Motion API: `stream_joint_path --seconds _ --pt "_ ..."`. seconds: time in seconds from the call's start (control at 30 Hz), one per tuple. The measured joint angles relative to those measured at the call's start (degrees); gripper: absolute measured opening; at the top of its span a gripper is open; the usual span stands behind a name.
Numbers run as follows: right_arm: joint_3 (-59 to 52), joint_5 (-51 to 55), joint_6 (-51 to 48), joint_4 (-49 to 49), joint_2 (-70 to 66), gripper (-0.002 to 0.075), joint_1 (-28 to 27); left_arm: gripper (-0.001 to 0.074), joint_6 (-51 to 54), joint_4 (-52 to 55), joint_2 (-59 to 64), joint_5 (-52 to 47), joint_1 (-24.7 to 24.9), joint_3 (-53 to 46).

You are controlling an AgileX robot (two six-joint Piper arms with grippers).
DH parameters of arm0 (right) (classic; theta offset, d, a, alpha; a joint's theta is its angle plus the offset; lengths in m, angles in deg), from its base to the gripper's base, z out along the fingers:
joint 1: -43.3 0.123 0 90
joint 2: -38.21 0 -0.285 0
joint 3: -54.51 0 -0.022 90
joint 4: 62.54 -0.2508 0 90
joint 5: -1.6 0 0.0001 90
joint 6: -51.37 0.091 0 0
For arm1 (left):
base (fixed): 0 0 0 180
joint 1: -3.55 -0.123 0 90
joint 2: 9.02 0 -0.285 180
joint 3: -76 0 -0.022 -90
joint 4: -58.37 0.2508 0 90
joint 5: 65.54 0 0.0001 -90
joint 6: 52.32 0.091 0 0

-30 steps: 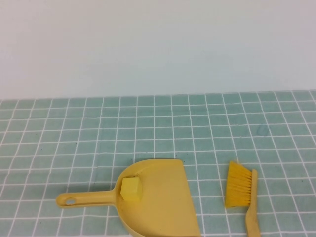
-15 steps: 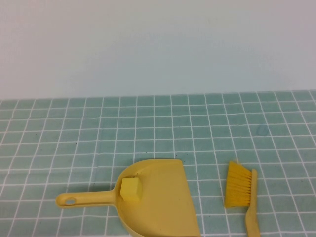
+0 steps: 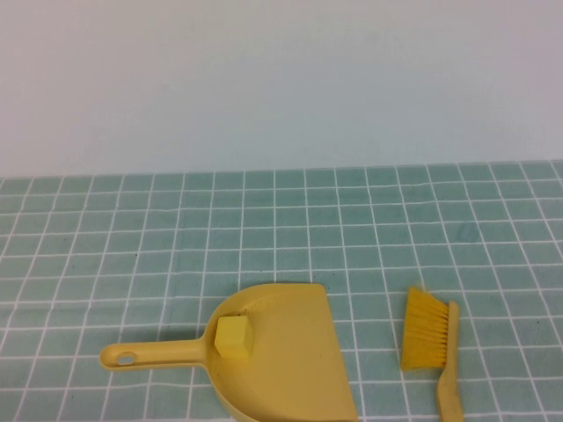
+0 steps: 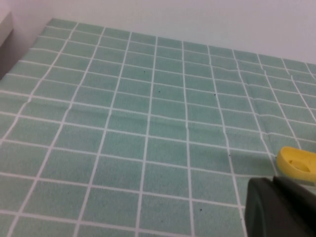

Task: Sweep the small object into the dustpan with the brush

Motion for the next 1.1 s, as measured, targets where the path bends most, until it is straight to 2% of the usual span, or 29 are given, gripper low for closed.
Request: stream_joint_path --seconds 0.43,0.5,0.57,0.63,0.77,0.83,0.93,1.1 --pt "0.0 0.0 0.0 -0.1 0.0 -0.0001 0.0 -0.0001 0.0 0.0 0.0 0.0 0.0 0.0" --pt "0.0 0.0 -0.8 -2.7 0.0 -0.0001 0.0 -0.0001 0.0 0.0 0.0 0.0 0.0 0.0" --pt "-0.1 0.0 -6.2 -7.8 0.1 -0.0001 0.0 -0.0001 0.0 0.0 0.0 0.0 0.0 0.0" --pt "-0.5 -2.1 -16.4 -14.8 0.1 -0.0001 0.0 -0.0001 0.0 0.0 0.0 0.0 0.0 0.0" --pt "-0.5 -5.5 -44.0 -33.2 0.1 -0.0001 0.0 -0.0001 0.0 0.0 0.0 0.0 0.0 0.0" --pt "-0.6 -7.8 -54.3 -39.8 0.1 -0.0001 0.0 -0.0001 0.0 0.0 0.0 0.0 0.0 0.0" --pt "-0.6 -17.8 -60.2 -41.4 0.1 -0.0001 0.0 -0.0001 0.0 0.0 0.0 0.0 0.0 0.0" --pt "-0.6 -40.9 -62.3 -39.7 0.3 -0.0001 0.0 -0.0001 0.0 0.0 0.0 0.0 0.0 0.0"
